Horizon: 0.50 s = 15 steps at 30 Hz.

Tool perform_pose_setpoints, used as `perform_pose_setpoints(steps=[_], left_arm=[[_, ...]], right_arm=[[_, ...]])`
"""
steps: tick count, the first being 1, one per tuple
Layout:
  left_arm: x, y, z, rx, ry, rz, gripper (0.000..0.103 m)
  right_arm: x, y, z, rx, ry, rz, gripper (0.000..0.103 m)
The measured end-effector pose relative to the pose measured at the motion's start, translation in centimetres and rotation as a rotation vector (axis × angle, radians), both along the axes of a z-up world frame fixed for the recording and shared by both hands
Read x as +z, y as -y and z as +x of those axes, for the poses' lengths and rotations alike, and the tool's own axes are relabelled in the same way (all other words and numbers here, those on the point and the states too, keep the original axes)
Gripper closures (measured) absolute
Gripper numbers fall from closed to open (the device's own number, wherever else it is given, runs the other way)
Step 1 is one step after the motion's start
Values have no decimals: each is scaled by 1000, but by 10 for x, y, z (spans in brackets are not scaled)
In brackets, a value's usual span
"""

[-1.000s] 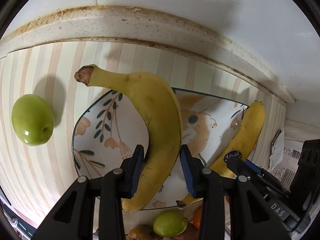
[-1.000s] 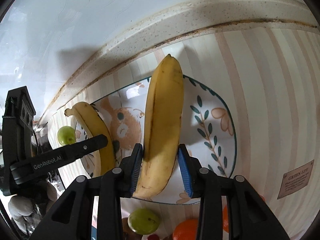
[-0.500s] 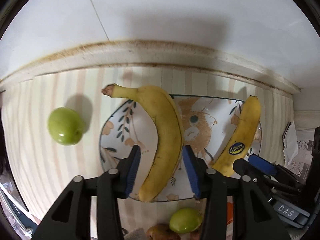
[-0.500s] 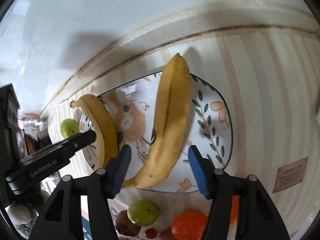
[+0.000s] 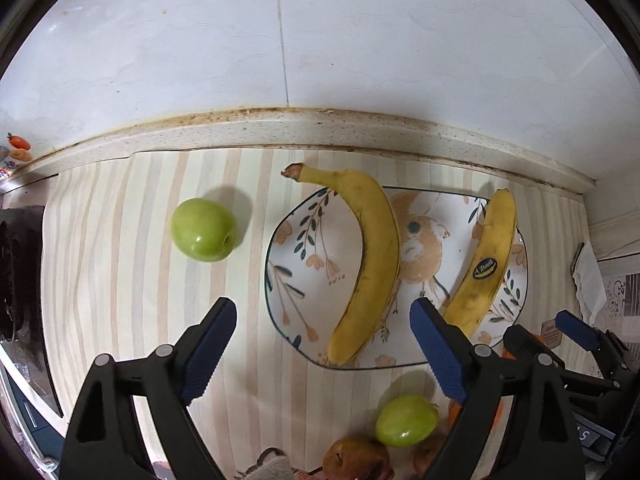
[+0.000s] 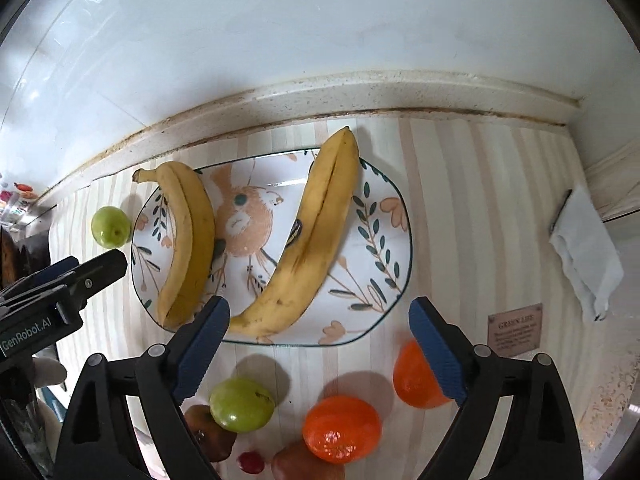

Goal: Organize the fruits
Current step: 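Withdraw both grippers and move toward the red apples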

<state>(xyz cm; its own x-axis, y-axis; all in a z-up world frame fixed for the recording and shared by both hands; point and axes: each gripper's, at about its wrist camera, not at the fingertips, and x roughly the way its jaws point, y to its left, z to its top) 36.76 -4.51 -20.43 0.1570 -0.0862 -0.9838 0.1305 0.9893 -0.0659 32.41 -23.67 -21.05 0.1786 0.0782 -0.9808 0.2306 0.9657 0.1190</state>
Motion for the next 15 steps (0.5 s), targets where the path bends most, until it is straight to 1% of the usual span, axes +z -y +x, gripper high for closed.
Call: perform_pose_setpoints(steps=[2,3,9,15], left_arm=[[5,-2,-7,-6,23,0,14],[8,-3,-9,-9,32,1,14],[41,-15,-36,-24,102,-9,14],[78,-24,-77,-63,201,-16,14]], right_arm=[[8,-3,-7,-8,22,-16,10],[2,-6,-7,-12,29,-21,10],[29,-15,-34,-29,108,-64,10],[73,-33,-84,-30,219,-116,10]])
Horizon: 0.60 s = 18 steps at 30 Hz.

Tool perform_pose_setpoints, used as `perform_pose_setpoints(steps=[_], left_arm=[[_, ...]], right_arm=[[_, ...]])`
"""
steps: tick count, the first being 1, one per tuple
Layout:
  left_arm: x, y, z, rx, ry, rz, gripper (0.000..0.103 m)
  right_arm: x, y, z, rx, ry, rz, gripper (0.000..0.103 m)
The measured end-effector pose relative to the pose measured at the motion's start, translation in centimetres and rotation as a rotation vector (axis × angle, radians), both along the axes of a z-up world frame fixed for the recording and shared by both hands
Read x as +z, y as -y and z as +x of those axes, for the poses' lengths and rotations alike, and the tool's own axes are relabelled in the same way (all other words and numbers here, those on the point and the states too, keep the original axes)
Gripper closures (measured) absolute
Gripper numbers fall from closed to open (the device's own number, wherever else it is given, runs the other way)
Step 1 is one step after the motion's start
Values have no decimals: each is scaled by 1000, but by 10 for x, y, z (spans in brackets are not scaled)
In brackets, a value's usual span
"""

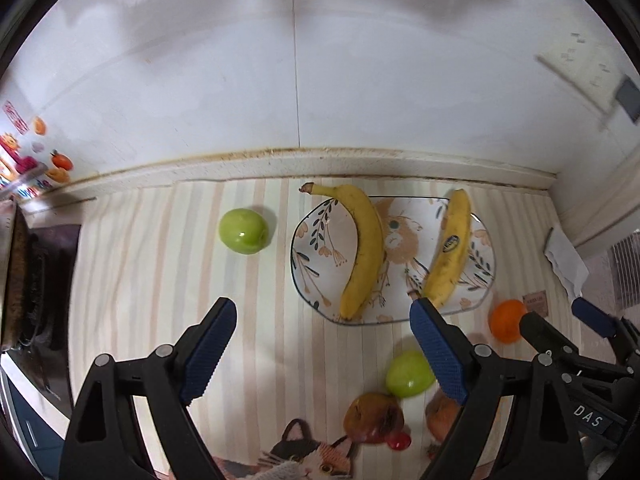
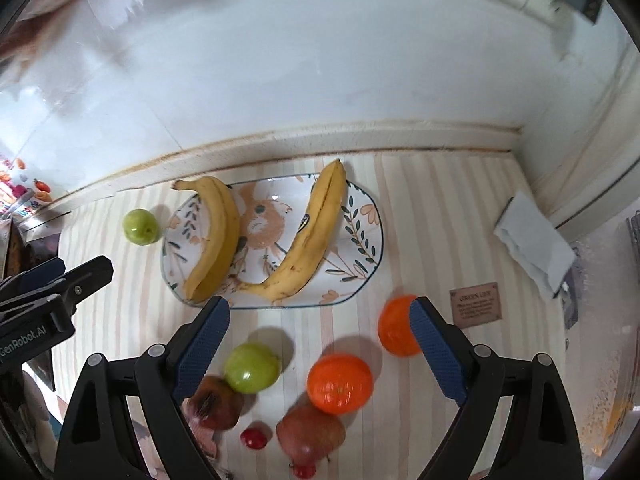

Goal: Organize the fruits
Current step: 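Withdraw both grippers and move toward the red apples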

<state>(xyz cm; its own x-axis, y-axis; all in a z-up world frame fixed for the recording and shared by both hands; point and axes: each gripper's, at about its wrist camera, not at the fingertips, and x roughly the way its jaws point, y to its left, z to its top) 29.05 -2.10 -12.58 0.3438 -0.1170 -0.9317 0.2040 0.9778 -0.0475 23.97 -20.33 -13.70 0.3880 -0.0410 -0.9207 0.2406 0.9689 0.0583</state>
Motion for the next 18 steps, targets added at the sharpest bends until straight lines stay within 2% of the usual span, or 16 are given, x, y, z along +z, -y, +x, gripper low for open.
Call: perform_pose_setpoints(steps=[7,11,15,18], left_arm=[[31,-12,-52,-45,82,-14,14],[37,-17,-82,-77,88,-18,14],[30,-20,-107,-101,62,-9,14],[8,-21,-118,-99,27,30,14]], right_arm=[[36,-18,-64,-30,80,-38,10],[42,-24,-98,-61,81,-6,10],[34,-24,-132,-96,50,29,10],[15,-20,-145,-111,0,77,10]])
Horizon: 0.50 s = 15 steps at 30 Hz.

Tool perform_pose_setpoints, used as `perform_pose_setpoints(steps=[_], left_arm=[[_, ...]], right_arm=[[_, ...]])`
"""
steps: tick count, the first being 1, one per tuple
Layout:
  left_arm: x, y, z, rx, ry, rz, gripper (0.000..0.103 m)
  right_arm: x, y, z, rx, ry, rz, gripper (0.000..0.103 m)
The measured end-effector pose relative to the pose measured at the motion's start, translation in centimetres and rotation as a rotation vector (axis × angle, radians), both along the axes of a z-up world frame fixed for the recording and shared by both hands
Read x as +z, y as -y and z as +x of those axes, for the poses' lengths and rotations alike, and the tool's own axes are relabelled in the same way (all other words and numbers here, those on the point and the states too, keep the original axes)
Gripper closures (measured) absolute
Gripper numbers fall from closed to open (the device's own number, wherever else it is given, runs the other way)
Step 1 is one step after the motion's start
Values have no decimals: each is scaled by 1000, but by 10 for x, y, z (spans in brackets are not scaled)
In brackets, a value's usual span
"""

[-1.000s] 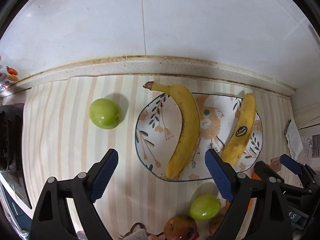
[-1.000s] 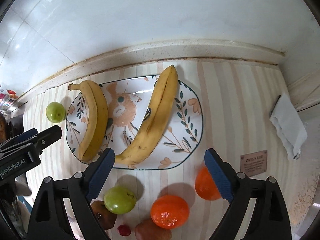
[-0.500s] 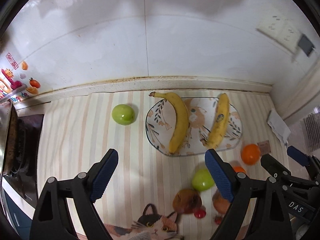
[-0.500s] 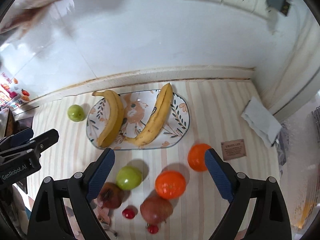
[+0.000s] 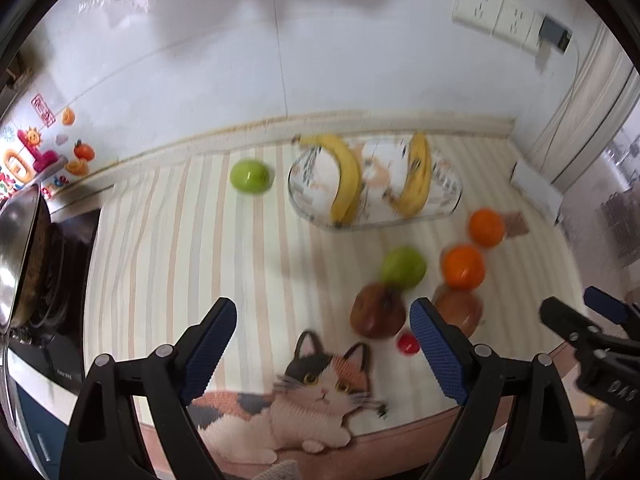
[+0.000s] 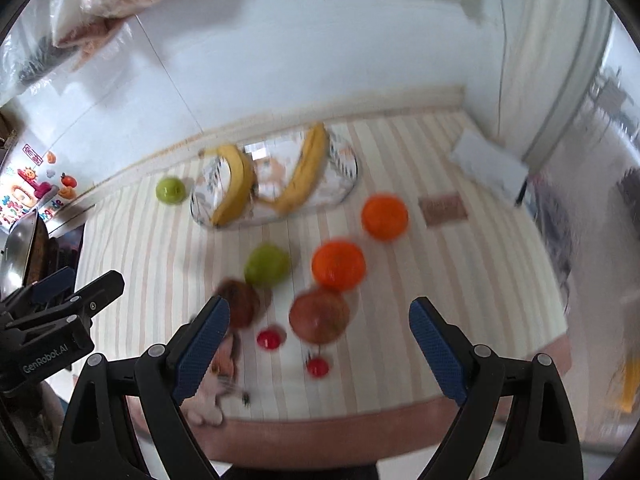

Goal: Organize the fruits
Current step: 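Withdraw both grippers and move toward the red apples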

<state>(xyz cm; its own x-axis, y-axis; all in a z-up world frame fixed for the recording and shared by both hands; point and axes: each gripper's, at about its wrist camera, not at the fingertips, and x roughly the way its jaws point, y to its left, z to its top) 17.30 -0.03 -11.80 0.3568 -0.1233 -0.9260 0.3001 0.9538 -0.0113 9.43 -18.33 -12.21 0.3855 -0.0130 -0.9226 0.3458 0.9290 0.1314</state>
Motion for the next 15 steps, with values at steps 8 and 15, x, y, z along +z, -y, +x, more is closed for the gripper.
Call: perform_pose_setpoints(steps=[8,15], left_arm=[[-75,11,-3,-4,-210,169,14],[-107,16,3,76,-318,172,14]], right_arm=[[-86,16,10,22,-97,214,10],[-149,26,45,28,-185,357,10]])
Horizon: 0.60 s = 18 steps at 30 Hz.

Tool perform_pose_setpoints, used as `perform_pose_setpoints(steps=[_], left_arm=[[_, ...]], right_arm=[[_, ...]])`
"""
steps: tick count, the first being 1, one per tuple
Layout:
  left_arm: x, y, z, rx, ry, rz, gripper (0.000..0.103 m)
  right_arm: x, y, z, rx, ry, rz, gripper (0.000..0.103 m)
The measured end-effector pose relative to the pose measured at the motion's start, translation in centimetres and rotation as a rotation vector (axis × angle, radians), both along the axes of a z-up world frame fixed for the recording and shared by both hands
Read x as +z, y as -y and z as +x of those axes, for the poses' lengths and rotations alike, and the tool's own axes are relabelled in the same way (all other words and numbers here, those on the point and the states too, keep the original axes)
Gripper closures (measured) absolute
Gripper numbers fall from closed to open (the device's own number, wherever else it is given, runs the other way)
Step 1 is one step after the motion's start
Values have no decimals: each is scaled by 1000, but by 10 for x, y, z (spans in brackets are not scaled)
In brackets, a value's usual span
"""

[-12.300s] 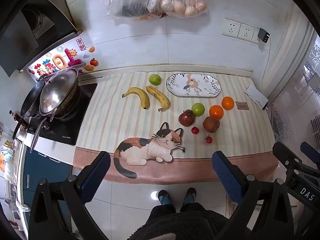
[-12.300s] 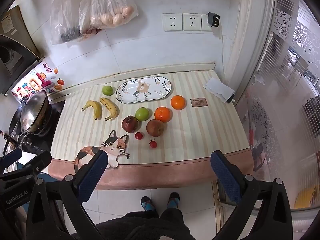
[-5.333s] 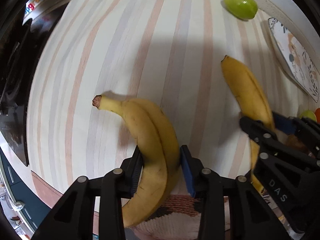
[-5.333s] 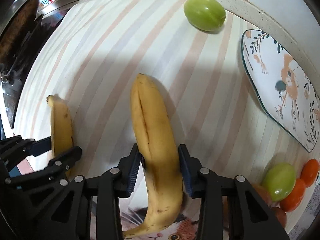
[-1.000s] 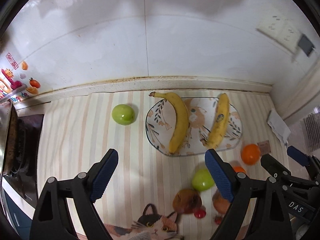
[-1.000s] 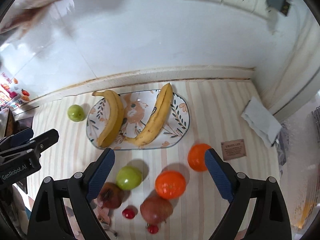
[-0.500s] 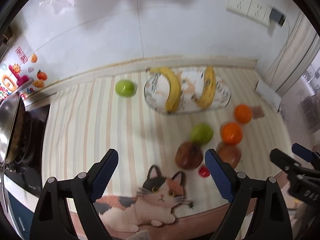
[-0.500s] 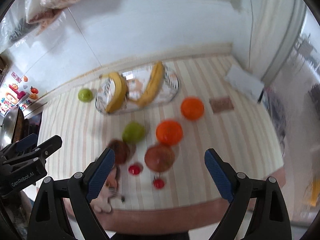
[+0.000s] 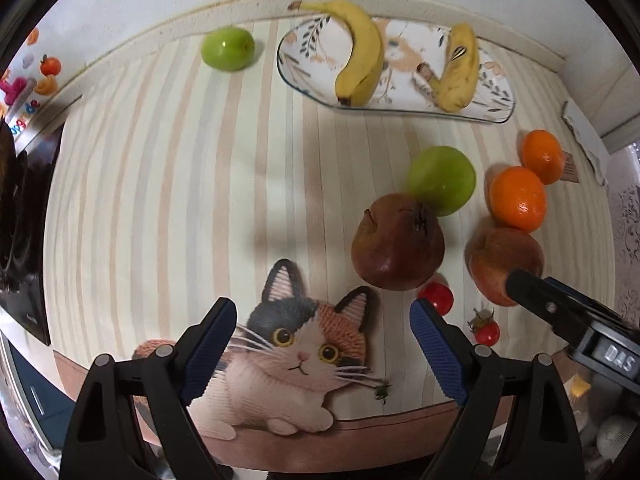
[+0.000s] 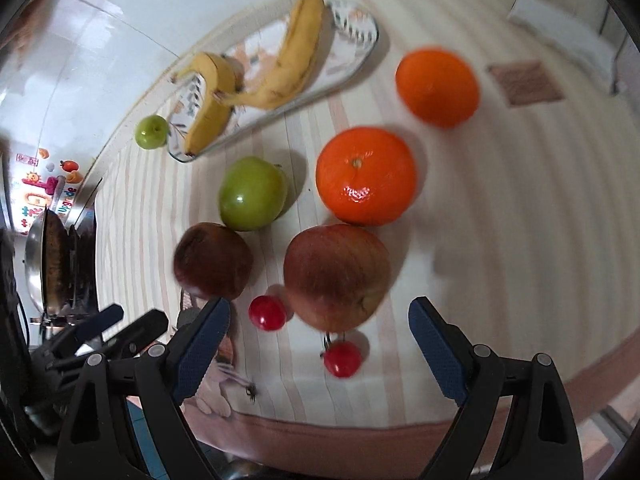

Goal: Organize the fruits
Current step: 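Withdraw both grippers and move toward the red apples, then grasp the dark red apple with the left gripper while the right grasps the red apple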

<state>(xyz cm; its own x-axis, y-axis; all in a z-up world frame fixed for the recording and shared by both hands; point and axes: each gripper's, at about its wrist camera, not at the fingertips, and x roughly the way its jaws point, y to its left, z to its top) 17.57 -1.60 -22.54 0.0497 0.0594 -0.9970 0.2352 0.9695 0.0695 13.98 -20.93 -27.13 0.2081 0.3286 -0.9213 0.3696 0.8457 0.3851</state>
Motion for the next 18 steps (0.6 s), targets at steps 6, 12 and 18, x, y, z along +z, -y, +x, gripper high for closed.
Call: perform_pose_setpoints(steps=[6,12,18], left_arm=[[-10,10,10,42,-22,8,14],[-19,10,25,88,-73,-21,16],[-31,14,33,63,-130,-80,16]], right_arm=[[-39,1,27,36,-83,61,9],[-42,-18,46,141,-87,-42,19],[-41,-39,38,243,-44,-152,34]])
